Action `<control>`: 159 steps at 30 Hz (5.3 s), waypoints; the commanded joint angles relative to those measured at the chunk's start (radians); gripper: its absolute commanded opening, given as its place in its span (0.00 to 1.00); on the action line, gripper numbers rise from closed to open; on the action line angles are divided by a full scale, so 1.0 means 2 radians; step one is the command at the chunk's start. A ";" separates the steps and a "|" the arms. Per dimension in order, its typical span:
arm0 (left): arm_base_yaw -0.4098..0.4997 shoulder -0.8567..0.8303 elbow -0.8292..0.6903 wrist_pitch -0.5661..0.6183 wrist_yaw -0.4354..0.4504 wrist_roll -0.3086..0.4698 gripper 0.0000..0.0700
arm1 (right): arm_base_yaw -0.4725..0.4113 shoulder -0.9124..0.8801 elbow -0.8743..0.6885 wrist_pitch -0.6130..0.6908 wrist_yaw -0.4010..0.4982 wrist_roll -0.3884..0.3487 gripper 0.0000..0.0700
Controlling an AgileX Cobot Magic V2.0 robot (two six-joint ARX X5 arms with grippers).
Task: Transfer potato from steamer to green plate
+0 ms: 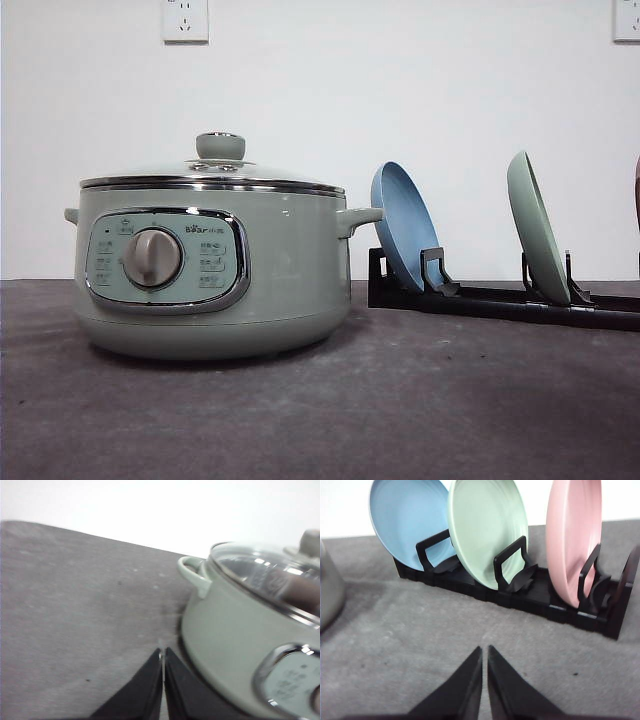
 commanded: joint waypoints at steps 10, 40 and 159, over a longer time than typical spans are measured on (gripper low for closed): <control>-0.015 0.055 0.076 0.030 0.003 -0.085 0.00 | 0.007 0.012 0.089 0.000 -0.001 0.097 0.01; -0.067 0.410 0.507 -0.176 0.257 0.024 0.00 | 0.031 0.377 0.508 -0.230 -0.277 -0.016 0.01; -0.096 0.414 0.513 -0.207 0.269 0.038 1.00 | 0.029 0.724 0.814 -0.340 -0.201 -0.053 0.01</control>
